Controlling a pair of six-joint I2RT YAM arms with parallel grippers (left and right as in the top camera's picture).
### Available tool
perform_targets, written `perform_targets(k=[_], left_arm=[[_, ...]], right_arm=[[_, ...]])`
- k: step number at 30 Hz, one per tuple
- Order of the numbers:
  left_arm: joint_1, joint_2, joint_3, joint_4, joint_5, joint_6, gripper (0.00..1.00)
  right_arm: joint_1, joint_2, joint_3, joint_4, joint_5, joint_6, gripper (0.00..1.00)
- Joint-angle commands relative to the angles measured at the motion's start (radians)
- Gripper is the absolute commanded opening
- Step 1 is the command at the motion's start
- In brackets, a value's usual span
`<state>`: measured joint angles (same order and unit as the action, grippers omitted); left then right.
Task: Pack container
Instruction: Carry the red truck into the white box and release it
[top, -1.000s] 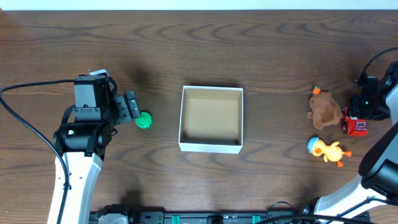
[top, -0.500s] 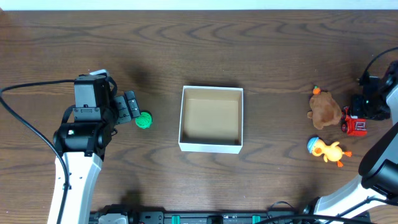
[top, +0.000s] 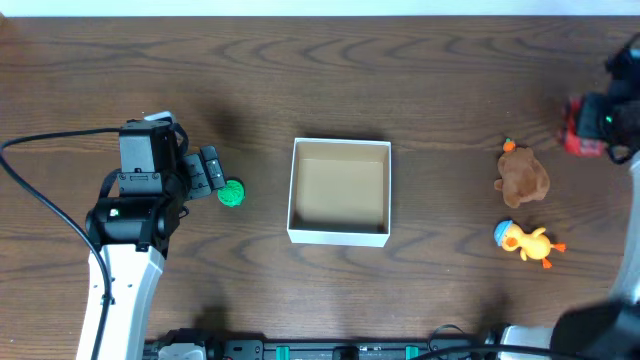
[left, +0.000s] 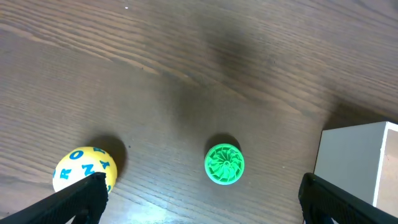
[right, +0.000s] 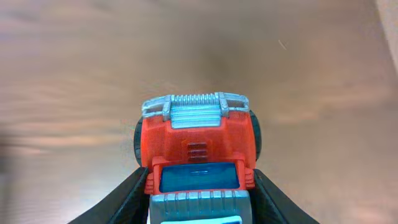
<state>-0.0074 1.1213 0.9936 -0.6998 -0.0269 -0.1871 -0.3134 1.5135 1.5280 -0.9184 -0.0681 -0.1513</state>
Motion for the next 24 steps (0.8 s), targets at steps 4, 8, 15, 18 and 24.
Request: perform_targets(k=[4,8,15,18,24], left_arm=[[0.004,0.001,0.022,-0.002,-0.007,-0.010,0.98],[0.004,0.001,0.022,-0.002,-0.007,-0.010,0.98],[0.004,0.001,0.022,-0.002,-0.007,-0.010,0.98],[0.004,0.001,0.022,-0.002,-0.007,-0.010,0.98],[0.004,0.001,0.022,-0.002,-0.007,-0.010,0.98]], right_arm=[[0.313,-0.093,0.014,0.019,-0.041,0.214,0.01],[0.533,-0.078,0.014,0.043,-0.033,0.308,0.01],[0.797,0.023,0.013,0.066,0.078,0.543,0.01],[0.848,0.081,0.013,0.041,0.082,0.603,0.01],[0.896,0.212,0.013,-0.015,0.034,0.621,0.01]])
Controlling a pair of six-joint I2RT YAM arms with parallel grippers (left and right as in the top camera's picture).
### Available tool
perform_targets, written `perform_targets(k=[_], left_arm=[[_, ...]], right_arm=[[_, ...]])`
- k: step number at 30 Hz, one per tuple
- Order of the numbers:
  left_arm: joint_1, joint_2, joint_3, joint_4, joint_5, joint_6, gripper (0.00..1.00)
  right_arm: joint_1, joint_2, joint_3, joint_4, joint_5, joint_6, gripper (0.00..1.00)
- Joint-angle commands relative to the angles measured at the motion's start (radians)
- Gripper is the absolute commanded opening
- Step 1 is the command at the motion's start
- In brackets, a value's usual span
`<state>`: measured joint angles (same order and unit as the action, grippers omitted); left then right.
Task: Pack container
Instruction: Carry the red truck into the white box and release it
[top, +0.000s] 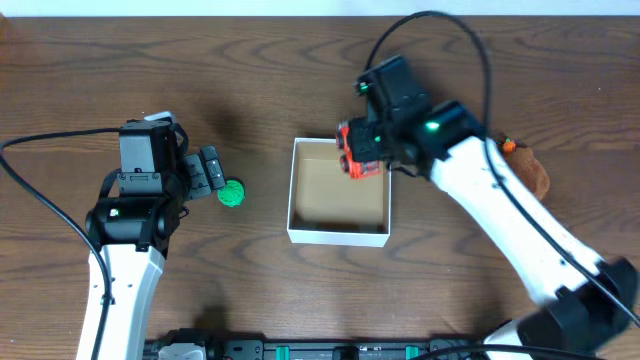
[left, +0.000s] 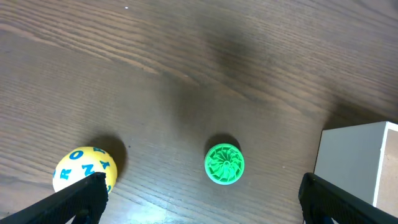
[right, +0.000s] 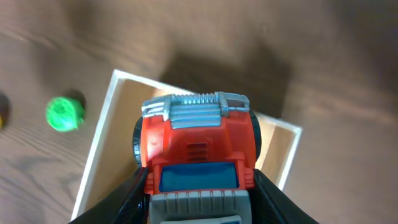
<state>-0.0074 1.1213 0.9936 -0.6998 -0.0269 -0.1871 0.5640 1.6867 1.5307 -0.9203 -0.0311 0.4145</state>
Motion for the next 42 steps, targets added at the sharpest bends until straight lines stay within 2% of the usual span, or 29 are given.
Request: perform_targets(k=[1,11,19,23,25,33,38,42], left_arm=[[0.004,0.001,0.022,-0.002,-0.007,-0.010,0.98],[0.004,0.001,0.022,-0.002,-0.008,-0.010,0.98],[0.004,0.001,0.022,-0.002,-0.008,-0.010,0.98],[0.004,0.001,0.022,-0.002,-0.008,-0.010,0.98],[0.004,0.001,0.022,-0.002,-0.008,-0.010,0.98],[0.004,0.001,0.022,-0.002,-0.008,-0.010,0.98],[0.004,0.001,0.022,-0.002,-0.008,-0.010,0.98],[0.004,0.001,0.022,-0.002,-0.008,-0.010,0.98]], right_arm=[[0.021,0.060,0.011,-0.023,-0.003,0.065,0.01],[-0.011,0.227,0.011,-0.049,0.043,0.086,0.01],[-0.055,0.246,0.011,0.020,0.147,0.085,0.02],[-0.064,0.246,0.011,0.027,0.147,0.086,0.15],[-0.061,0.246,0.011,0.027,0.147,0.086,0.29],[-0.050,0.246,0.011,0.028,0.146,0.085,0.62],[-0.048,0.241,0.013,0.046,0.143,0.080,0.64],[-0.050,0.221,0.061,0.049,0.147,0.001,0.64]])
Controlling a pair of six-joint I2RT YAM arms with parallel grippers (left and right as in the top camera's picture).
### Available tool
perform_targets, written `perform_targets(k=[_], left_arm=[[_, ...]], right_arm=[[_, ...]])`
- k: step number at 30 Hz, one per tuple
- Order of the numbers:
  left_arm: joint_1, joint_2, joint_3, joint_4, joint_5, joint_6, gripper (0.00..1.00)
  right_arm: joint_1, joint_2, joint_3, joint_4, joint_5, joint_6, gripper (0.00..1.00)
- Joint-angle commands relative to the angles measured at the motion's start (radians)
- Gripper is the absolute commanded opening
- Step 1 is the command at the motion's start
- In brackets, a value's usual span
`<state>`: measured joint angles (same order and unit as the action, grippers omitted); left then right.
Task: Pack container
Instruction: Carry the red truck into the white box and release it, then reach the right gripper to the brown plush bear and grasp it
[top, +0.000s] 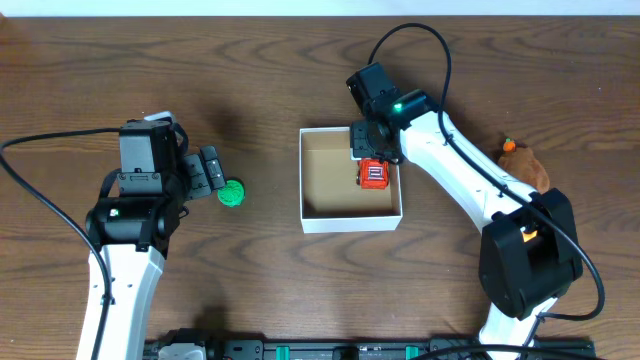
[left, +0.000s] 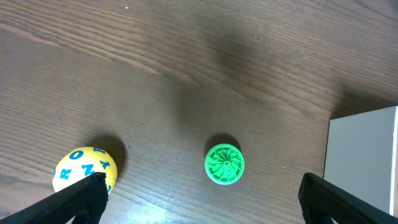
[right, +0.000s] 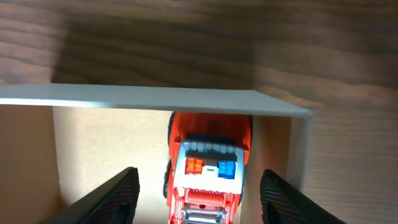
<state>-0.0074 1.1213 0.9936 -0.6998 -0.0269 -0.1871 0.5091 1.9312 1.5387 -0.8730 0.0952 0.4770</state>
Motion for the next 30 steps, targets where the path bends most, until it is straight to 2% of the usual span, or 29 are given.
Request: perform_targets(k=[1,3,6,10,16,20,24,30], left_arm=[[0.004,0.001,0.022,-0.002,-0.008,-0.010,0.98],[0.004,0.001,0.022,-0.002,-0.008,-0.010,0.98],[0.004,0.001,0.022,-0.002,-0.008,-0.010,0.98],[0.004,0.001,0.022,-0.002,-0.008,-0.010,0.98],[0.004,0.001,0.022,-0.002,-0.008,-0.010,0.98],[0.004,0.001,0.022,-0.002,-0.008,-0.010,0.98],[0.004,0.001,0.022,-0.002,-0.008,-0.010,0.98],[0.004,0.001,0.022,-0.003,-0.008,-0.010,0.98]], right_arm=[[0.001,-0.034,0.078,-0.004,0.030,-0.098,0.66],[-0.017,-0.061,0.132,-0.029,0.063,-0.127,0.73],[-0.088,-0.116,0.212,-0.091,0.137,-0.128,0.90],[-0.273,-0.199,0.239,-0.129,0.127,-0.247,0.99],[-0.603,-0.201,0.220,-0.271,-0.061,-0.544,0.99],[-0.736,-0.161,0.136,-0.304,-0.108,-0.630,0.99],[-0.788,-0.113,0.017,-0.266,-0.111,-0.658,0.99],[-0.790,-0.048,-0.130,-0.158,-0.115,-0.658,0.99]])
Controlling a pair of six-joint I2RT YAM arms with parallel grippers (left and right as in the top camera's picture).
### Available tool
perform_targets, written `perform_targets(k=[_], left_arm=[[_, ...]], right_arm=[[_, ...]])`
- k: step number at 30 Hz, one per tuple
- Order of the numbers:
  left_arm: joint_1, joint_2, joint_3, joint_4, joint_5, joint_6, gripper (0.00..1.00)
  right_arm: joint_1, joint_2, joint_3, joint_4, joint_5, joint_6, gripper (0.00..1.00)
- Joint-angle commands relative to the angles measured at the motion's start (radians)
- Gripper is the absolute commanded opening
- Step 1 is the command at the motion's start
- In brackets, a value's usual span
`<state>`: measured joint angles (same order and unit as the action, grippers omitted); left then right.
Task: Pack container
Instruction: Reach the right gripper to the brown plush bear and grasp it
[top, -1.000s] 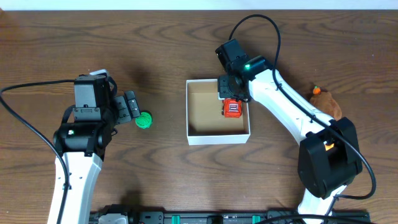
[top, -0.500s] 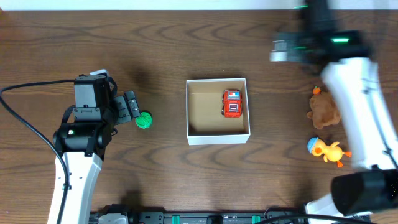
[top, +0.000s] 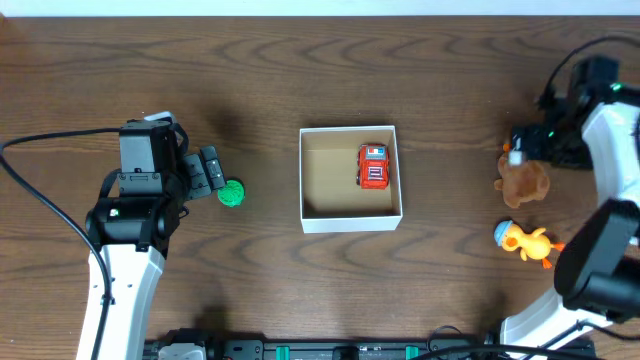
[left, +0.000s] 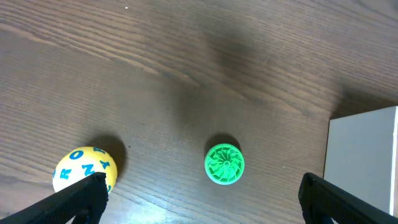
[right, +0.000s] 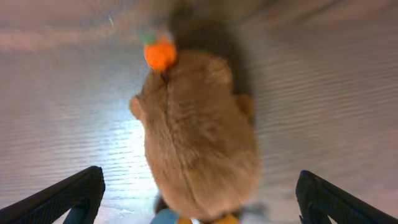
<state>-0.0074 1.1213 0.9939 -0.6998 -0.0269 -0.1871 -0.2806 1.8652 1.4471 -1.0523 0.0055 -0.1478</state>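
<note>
The white box (top: 304, 185) sits mid-table with the red toy truck (top: 375, 166) lying in its right half. A brown plush animal (top: 523, 180) with an orange tuft lies at the right; my right gripper (right: 198, 202) hangs open over it, fingers wide on either side. A yellow duck toy (top: 524, 241) lies just below the plush. At the left, a green ridged disc (left: 224, 163) and a yellow lettered ball (left: 84, 168) rest on the table. My left gripper (left: 199, 199) is open above them, nothing between its fingers.
The wooden table runs dark brown all round. The box's white left wall (left: 360, 162) shows at the right edge of the left wrist view. The left arm's black cable (top: 40, 150) loops over the table's left side.
My right gripper has left the box and now hangs open over the brown plush at the right. The red truck stays in the box. The left arm has not moved.
My right gripper held the red truck at the far right, then carried it over the box. Then it stood open in the box with the truck set down and the box shifted slightly right. Now it is over the plush. The left gripper stayed open over the green disc.
</note>
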Motion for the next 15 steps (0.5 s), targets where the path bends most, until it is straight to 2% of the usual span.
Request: perform_targets(k=[1,3,4,7,10,11,15], left_arm=[[0.004,0.001,0.022,-0.003,-0.008,-0.010,0.98],[0.004,0.001,0.022,-0.002,-0.008,-0.010,0.98],[0.004,0.001,0.022,-0.002,-0.008,-0.010,0.98],[0.004,0.001,0.022,-0.003,-0.008,-0.010,0.98],[0.004,0.001,0.022,-0.002,-0.008,-0.010,0.98],[0.004,0.001,0.022,-0.002,-0.008,-0.010,0.98],[0.004,0.001,0.022,-0.002,-0.008,-0.010,0.98]], right_arm=[[0.000,0.026,-0.054,0.038,-0.026,-0.032,0.95],[-0.001,0.045,-0.075,0.066,-0.025,-0.018,0.78],[0.000,0.048,-0.078,0.074,-0.026,-0.009,0.61],[0.006,0.041,-0.069,0.082,-0.025,-0.001,0.29],[0.018,0.016,-0.018,0.047,-0.025,0.022,0.06],[0.022,0.003,0.012,0.031,-0.025,0.035,0.01],[0.051,-0.064,0.169,-0.038,-0.046,0.092,0.01]])
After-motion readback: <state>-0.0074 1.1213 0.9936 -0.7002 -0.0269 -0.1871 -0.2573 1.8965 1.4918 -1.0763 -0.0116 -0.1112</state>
